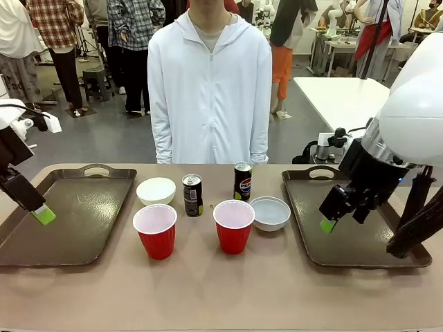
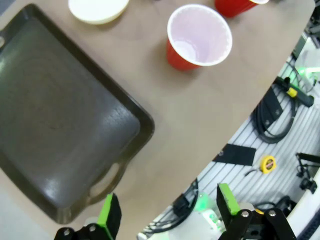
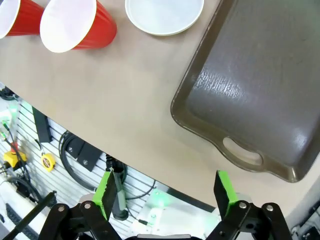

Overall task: Prepare tableware on both trays.
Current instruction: Pick up a Picnic Bowl from the table and place it on a Handle tray.

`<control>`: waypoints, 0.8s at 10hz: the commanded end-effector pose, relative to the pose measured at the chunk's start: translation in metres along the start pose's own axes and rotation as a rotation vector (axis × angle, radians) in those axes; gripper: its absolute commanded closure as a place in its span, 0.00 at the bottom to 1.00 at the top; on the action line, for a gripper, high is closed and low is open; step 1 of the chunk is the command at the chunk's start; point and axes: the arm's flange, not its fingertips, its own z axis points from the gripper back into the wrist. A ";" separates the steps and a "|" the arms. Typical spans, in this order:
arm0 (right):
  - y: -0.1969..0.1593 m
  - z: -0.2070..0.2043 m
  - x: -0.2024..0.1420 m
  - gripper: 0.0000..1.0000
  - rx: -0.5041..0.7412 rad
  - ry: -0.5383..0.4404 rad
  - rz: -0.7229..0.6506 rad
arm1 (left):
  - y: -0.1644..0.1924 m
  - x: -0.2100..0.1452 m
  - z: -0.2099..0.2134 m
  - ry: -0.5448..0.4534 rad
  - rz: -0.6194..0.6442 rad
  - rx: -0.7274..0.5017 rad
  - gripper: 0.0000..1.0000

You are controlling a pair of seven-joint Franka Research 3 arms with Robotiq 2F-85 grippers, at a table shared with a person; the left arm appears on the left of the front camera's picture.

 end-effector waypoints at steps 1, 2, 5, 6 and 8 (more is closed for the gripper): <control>-0.002 0.002 -0.001 0.00 0.005 -0.005 -0.005 | 0.003 -0.002 0.001 -0.005 0.007 -0.002 0.00; -0.027 -0.006 0.016 0.00 0.143 -0.002 -0.035 | 0.030 0.011 -0.006 -0.072 0.061 -0.233 0.00; -0.131 0.010 -0.025 0.00 0.627 -0.142 -0.168 | 0.109 -0.003 0.017 -0.275 0.186 -0.679 0.00; -0.163 0.011 -0.051 0.00 0.727 -0.188 -0.215 | 0.132 -0.019 0.019 -0.311 0.237 -0.741 0.00; -0.210 0.018 -0.103 0.00 0.848 -0.324 -0.303 | 0.174 -0.054 0.021 -0.305 0.392 -0.759 0.00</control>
